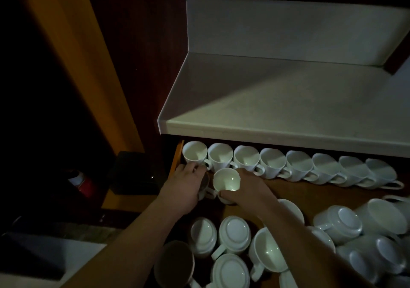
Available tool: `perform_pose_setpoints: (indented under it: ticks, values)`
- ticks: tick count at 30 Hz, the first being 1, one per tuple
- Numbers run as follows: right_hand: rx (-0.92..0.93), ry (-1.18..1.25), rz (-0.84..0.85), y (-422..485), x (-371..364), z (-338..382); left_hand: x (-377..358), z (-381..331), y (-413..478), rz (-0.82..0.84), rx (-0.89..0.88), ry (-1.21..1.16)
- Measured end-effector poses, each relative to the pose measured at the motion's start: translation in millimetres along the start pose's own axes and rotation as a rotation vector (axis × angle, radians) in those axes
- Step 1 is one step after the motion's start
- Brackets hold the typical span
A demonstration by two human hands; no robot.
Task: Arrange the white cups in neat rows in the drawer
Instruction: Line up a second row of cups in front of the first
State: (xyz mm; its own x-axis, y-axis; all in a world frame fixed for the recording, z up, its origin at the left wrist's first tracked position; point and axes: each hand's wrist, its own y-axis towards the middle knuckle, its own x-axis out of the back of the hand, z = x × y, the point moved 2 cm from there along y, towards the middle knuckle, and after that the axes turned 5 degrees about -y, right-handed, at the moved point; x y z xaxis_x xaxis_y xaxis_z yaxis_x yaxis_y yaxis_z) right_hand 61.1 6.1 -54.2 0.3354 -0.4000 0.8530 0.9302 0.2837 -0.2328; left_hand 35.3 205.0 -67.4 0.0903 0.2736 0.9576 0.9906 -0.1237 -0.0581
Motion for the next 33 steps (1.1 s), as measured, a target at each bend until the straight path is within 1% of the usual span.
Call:
perform_pose_setpoints:
  ticks: [4, 7, 9, 14, 20, 26, 33]
  values:
    - [-0.032, 0.084, -0.046, 11, -16, -8, -2, -3, -1, -0.091, -0.044, 0.024]
    - [-0.035, 0.098, -0.036, 16, -26, -18, -6, -7, -6, -0.039, -0.036, 0.022]
    - [-0.027, 0.053, -0.039, 19, -29, -23, -6, -8, -8, -0.004, -0.026, 0.072]
    - [-0.015, 0.037, -0.058, 15, -30, -28, -3, -8, -6, -0.002, -0.03, 0.078]
    - [-0.012, 0.132, -0.097, 20, -34, -23, -2, -8, -4, -0.018, -0.01, 0.044]
    - [0.079, 0.233, -0.118, 18, -35, -16, -1, -7, -3, -0.017, 0.037, 0.046]
    - [0.052, 0.276, -0.127, 13, -37, -13, -3, -8, -1, -0.005, 0.063, 0.073]
